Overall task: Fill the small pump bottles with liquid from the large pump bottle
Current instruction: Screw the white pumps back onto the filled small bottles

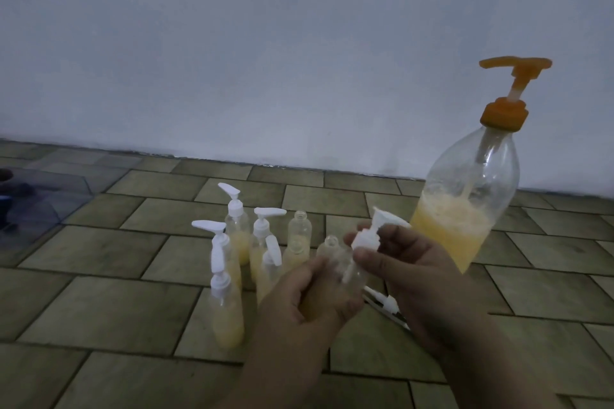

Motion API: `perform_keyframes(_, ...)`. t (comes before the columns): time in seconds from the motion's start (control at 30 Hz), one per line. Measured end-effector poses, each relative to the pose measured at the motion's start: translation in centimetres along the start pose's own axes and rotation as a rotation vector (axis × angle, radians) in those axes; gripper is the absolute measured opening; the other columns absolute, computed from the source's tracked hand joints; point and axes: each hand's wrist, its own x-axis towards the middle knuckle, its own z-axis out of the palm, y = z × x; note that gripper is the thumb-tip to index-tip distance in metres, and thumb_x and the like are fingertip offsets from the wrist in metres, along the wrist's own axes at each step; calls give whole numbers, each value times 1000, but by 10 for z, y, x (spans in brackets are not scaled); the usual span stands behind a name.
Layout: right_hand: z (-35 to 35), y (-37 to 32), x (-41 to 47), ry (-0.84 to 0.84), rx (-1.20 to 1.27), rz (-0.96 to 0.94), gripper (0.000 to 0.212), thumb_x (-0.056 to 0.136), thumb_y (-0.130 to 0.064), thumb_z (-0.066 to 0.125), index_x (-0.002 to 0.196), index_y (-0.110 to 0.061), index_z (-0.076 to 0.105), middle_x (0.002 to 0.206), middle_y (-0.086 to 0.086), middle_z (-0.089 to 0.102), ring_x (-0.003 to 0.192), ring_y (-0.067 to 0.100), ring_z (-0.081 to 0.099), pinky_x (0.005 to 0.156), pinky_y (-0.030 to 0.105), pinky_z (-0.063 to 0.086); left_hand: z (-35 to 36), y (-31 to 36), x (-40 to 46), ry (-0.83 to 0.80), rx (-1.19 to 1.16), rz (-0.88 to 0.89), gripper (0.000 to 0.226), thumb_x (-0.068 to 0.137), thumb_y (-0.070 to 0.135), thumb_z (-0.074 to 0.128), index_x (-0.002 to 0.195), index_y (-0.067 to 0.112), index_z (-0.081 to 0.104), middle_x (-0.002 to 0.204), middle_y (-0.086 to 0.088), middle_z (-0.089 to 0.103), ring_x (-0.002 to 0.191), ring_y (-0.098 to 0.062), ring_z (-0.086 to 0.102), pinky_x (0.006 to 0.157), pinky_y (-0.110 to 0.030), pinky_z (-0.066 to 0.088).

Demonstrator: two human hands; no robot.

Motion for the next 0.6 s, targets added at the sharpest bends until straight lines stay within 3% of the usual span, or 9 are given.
perform_keyframes(0.07,-2,9,-2,30,-29,-10,81,39,-38,92,101,3,62,97,26,66,91,34,66,77,35,56,1,-7,0,24,72,-11,73,51,51,71,120,32,58,113,16,63,104,2,58,85,-20,51)
perform_keyframes(0.13,-2,15,-4,-16,64,6,75,46,-36,90,108,-2,65,106,23,67,100,32,64,85,40,53,3,-11,0,30,67,-51,65,57,45,75,118,34,58,113,17,63,105,0,57,86,-20,50)
perform_keyframes(0.27,-6,24,-7,59,-175,-32,60,37,-44,90,86,-15,71,92,12,70,84,26,67,71,32,56,8,-22,0,58,132,-97,52,68,28,80,108,44,50,111,25,55,106,2,51,80,-13,45)
perform_keyframes(0.37,-8,30,-10,-8,-172,1,43,58,-32,86,94,-15,71,97,8,71,91,24,67,73,29,55,9,-27,0,64,131,-131,50,70,26,79,107,44,51,112,22,56,106,0,51,85,-18,47)
perform_keyframes(0.47,-9,35,-11,68,-350,-31,54,46,-42,88,89,-14,70,93,8,71,90,29,65,75,39,57,11,-35,0,60,164,-165,50,69,23,80,110,37,53,114,19,57,109,-1,49,92,-24,47)
perform_keyframes(0.53,-8,36,-13,71,-429,-23,47,50,-35,88,89,-19,69,90,4,70,86,24,65,77,39,56,14,-43,-1,50,194,-164,57,67,22,82,116,33,54,116,18,57,108,0,50,86,-18,46)
perform_keyframes(0.6,-7,39,-14,1,-438,34,31,66,-23,82,95,-23,71,94,-4,71,91,13,65,83,36,54,17,-49,-1,48,191,-182,58,69,22,81,119,32,53,116,17,57,106,0,51,75,-11,44)
